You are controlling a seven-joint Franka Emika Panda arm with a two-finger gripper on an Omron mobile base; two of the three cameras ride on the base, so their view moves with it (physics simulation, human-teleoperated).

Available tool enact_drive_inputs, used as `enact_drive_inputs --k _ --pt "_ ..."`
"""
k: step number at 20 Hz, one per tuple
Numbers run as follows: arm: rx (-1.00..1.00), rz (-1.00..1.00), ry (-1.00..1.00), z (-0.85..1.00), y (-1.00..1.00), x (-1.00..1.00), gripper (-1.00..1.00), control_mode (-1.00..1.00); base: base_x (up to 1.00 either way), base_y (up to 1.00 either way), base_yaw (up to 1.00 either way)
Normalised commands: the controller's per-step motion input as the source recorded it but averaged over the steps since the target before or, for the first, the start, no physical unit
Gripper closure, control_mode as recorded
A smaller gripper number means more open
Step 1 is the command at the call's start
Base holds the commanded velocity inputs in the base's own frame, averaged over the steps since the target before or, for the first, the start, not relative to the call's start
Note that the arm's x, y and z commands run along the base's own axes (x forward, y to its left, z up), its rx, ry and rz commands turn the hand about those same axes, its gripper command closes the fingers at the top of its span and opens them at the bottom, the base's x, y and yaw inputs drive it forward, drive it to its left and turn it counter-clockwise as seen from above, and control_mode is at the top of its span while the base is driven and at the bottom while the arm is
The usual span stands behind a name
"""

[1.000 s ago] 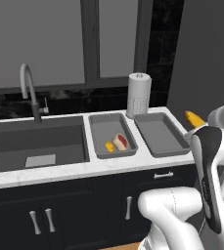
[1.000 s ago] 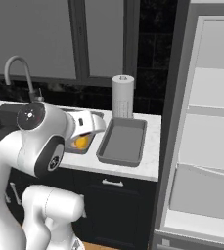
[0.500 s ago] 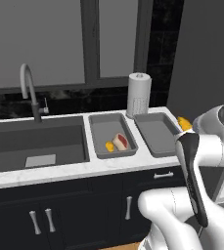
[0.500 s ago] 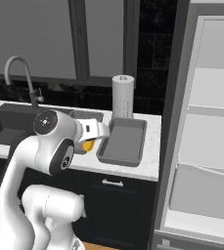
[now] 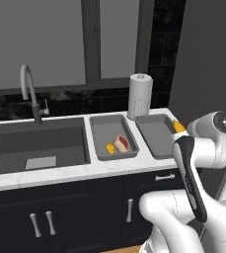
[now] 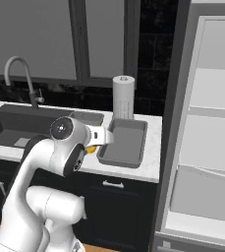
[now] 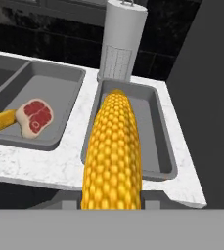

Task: Place one corn and one steak in each tupperware on the nearby counter, to pack two identical lunches.

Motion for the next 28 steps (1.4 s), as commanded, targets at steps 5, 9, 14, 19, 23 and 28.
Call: enact_drive_inputs --k 5,9,14,19,23,28 --pt "0.09 0.00 0.02 -0.16 0.00 0.29 1.00 -1.00 0.00 0.00 0.00" --pt "0.01 0.00 0.06 -0.11 0.00 0.29 1.00 -1.00 0.00 0.00 0.00" --pt "0.00 0.00 0.05 -0.06 0.01 0.15 1.00 -1.00 0.00 0.00 0.00" --pt "0.00 0.00 0.07 -0.14 0.00 0.45 1.00 -1.00 0.00 0.00 0.00" --pt "0.00 0.00 0.05 -0.16 0.00 0.54 1.00 -1.00 0.00 0.00 0.00" --pt "0.00 0.00 0.00 -0.20 0.00 0.43 1.00 -1.00 0.00 0.00 0.00"
